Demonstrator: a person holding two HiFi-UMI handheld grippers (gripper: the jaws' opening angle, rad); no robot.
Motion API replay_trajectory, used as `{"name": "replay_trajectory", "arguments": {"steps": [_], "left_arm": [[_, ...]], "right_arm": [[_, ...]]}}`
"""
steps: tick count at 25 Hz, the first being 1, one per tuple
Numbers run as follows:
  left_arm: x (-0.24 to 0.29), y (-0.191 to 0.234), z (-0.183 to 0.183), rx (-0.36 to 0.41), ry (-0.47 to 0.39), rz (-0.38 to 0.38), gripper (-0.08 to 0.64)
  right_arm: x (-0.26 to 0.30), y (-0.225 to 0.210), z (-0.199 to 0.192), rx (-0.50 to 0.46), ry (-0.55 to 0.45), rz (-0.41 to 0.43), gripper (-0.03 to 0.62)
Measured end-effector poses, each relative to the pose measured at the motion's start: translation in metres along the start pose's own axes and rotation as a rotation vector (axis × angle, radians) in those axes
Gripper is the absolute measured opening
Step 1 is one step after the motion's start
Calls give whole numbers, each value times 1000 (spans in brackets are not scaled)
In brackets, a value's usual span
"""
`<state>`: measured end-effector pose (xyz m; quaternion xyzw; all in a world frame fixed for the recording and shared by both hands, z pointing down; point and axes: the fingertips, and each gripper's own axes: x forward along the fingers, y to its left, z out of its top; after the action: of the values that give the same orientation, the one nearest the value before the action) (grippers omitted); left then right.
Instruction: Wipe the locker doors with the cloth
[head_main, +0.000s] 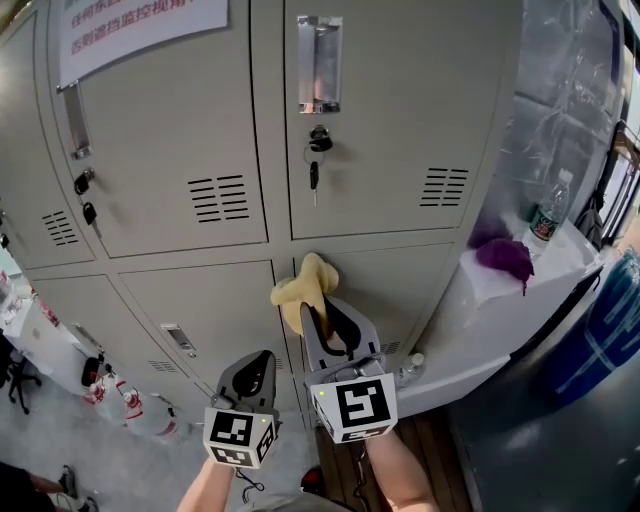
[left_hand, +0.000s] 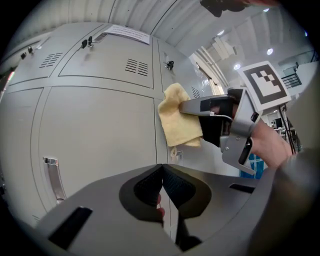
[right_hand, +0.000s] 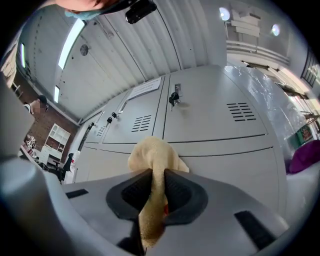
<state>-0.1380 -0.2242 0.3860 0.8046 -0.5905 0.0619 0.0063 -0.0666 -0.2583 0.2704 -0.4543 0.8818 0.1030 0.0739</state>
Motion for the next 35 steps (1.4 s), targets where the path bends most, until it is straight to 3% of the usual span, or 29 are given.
{"name": "replay_trajectory", "arguments": {"steps": [13,35], "left_arm": [[9,3,-2,-11,0,-10,23],[23,-15,0,-15,-12,-79,23]], "right_arm": [[10,-31,-3,-44,-5,-76,69],[-47,-171,-9,-54,50,-372,70]]}}
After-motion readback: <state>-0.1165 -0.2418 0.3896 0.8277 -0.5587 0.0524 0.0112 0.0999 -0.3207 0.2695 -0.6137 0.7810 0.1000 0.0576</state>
